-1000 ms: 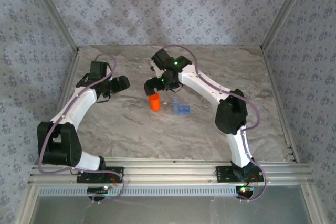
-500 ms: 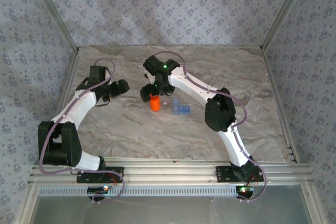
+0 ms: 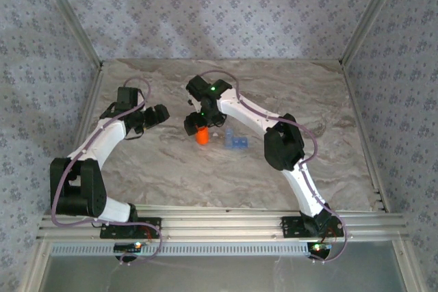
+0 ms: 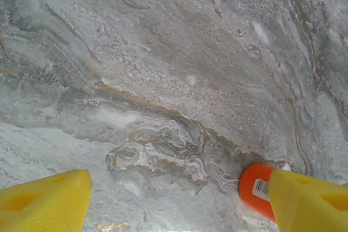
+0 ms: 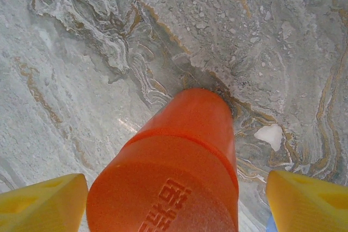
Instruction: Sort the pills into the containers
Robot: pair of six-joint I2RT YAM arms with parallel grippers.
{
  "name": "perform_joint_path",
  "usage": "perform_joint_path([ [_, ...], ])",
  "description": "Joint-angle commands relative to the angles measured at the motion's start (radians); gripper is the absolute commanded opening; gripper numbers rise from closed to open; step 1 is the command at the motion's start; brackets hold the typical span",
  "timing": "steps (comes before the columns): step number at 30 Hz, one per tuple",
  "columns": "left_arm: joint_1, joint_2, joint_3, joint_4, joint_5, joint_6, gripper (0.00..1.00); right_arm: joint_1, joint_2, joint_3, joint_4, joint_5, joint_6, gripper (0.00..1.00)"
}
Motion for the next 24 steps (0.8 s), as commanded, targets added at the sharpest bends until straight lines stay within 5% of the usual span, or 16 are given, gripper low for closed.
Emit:
perform_joint_path([
  [1, 0.008, -0.036, -0.01, 0.015, 0.02, -0.009, 0.85, 0.006, 0.03, 0.028, -0.029, -0.014, -0.01, 0.85],
  [7, 0.008, -0.039, -0.015, 0.015, 0.022, -0.011, 0.86, 0.005, 0.035, 0.024, -0.025, -0.018, -0.014, 0.79],
  [15, 0.007, -0.042, -0.02, 0.023, 0.051, 0.004, 0.88, -0.015, 0.007, 0.024, -0.016, -0.057, -0.014, 0.47],
  [24, -0.033, -0.057, -0.044, 0.148, 0.139, 0.043, 0.9, -0.118, -0.112, 0.023, -0.04, -0.122, 0.035, 0.44],
])
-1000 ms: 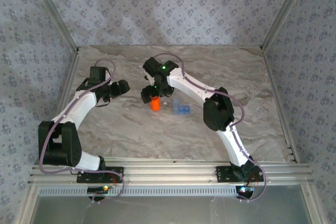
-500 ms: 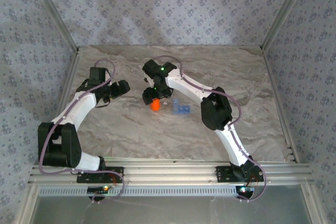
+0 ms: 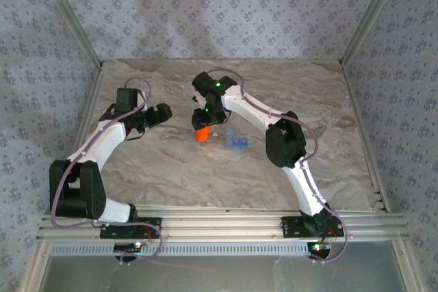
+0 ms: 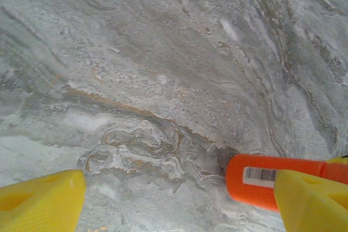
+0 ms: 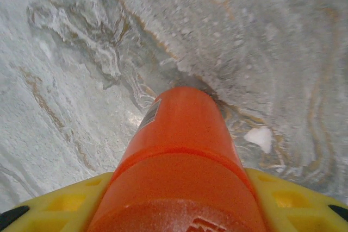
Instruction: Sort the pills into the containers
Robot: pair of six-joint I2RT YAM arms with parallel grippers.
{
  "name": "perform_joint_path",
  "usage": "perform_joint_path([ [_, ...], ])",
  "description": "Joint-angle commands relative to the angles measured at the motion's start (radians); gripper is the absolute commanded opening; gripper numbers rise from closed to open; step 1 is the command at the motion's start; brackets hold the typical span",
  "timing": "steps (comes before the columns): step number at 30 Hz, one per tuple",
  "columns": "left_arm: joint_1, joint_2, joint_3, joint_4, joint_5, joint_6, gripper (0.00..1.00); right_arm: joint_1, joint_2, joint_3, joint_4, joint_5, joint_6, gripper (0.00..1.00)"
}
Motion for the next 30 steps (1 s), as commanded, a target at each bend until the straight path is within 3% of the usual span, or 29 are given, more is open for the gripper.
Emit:
perform_joint_path([
  [1, -0.04, -0.04, -0.02, 0.102, 0.056, 0.047, 0.9, -0.063, -0.117, 0.019, -0.047, -0.048, 0.028, 0.44],
  [13, -0.263, 0.031, 0.043, 0.276, 0.107, 0.277, 0.9, -0.316, -0.25, -0.015, -0.065, -0.263, 0.047, 0.45],
  [18, -0.358, 0.052, 0.035, 0.441, 0.101, 0.439, 0.9, -0.347, -0.222, 0.069, -0.164, -0.288, 0.017, 0.45],
  [21, -0.405, 0.087, 0.071, 0.458, 0.095, 0.508, 0.89, -0.352, -0.201, 0.116, -0.221, -0.312, -0.001, 0.45],
  [30, -0.445, 0.154, 0.066, 0.609, 0.093, 0.535, 0.88, -0.35, -0.194, 0.158, -0.29, -0.379, -0.019, 0.45],
])
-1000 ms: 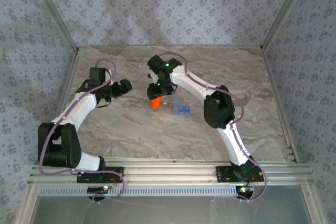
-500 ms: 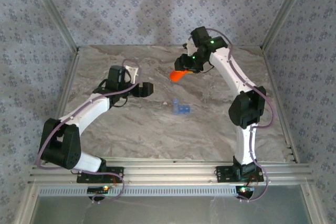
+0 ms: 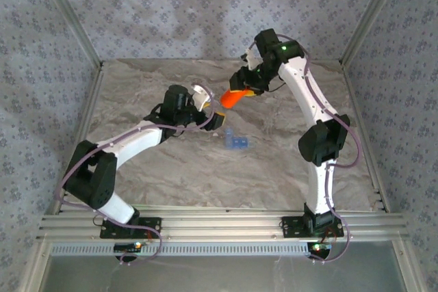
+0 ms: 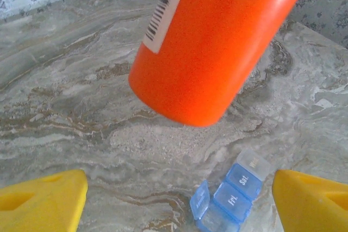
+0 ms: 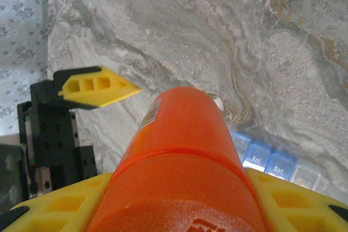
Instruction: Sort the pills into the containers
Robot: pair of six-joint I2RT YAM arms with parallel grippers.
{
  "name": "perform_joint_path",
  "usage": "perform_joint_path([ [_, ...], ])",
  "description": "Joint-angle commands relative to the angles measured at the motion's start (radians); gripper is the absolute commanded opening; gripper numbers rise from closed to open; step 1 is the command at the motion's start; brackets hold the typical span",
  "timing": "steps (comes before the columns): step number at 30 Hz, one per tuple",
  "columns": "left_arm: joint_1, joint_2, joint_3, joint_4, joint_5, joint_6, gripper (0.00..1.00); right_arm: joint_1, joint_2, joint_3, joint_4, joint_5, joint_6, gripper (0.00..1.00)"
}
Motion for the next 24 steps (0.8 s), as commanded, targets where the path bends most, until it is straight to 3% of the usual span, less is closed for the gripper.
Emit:
perform_joint_path([
  [1, -0.005, 0.009, 0.013, 0.118, 0.015, 0.026, 0.87, 0.001, 0.019, 0.035, -0.057, -0.067, -0.018, 0.45],
  [18, -0.006, 0.047, 0.044, 0.166, 0.096, -0.019, 0.79, 0.053, 0.014, 0.038, -0.018, -0.176, 0.04, 0.46],
  [24, -0.004, 0.052, 0.045, 0.19, 0.095, -0.045, 0.72, 0.07, 0.015, 0.03, -0.021, -0.182, 0.042, 0.45],
])
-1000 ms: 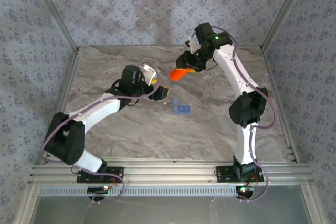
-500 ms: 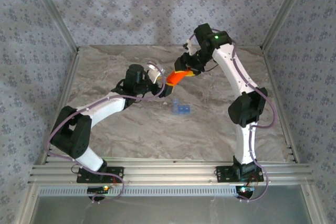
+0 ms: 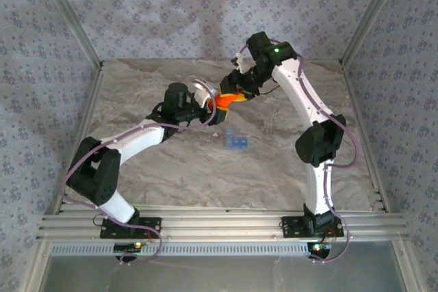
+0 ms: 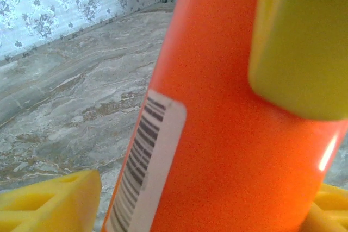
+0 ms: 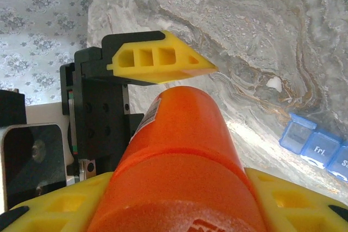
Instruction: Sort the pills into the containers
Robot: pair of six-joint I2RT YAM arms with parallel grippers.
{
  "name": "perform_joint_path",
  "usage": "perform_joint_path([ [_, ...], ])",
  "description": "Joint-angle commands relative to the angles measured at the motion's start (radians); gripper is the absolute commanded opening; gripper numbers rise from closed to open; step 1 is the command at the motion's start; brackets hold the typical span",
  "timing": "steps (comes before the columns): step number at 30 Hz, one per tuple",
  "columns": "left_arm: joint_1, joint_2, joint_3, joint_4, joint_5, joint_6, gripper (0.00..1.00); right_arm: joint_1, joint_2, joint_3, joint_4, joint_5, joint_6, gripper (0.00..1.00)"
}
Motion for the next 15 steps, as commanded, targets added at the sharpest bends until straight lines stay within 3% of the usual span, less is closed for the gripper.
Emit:
perform_joint_path([
  [1, -0.004, 0.016, 0.03, 0.057, 0.016, -0.025, 0.71, 0.013, 0.007, 0.026, -0.016, -0.044, 0.014, 0.45],
  [15, -0.002, 0.012, 0.044, 0.08, 0.024, -0.083, 0.36, 0.01, 0.003, -0.016, -0.012, -0.077, 0.003, 0.45],
])
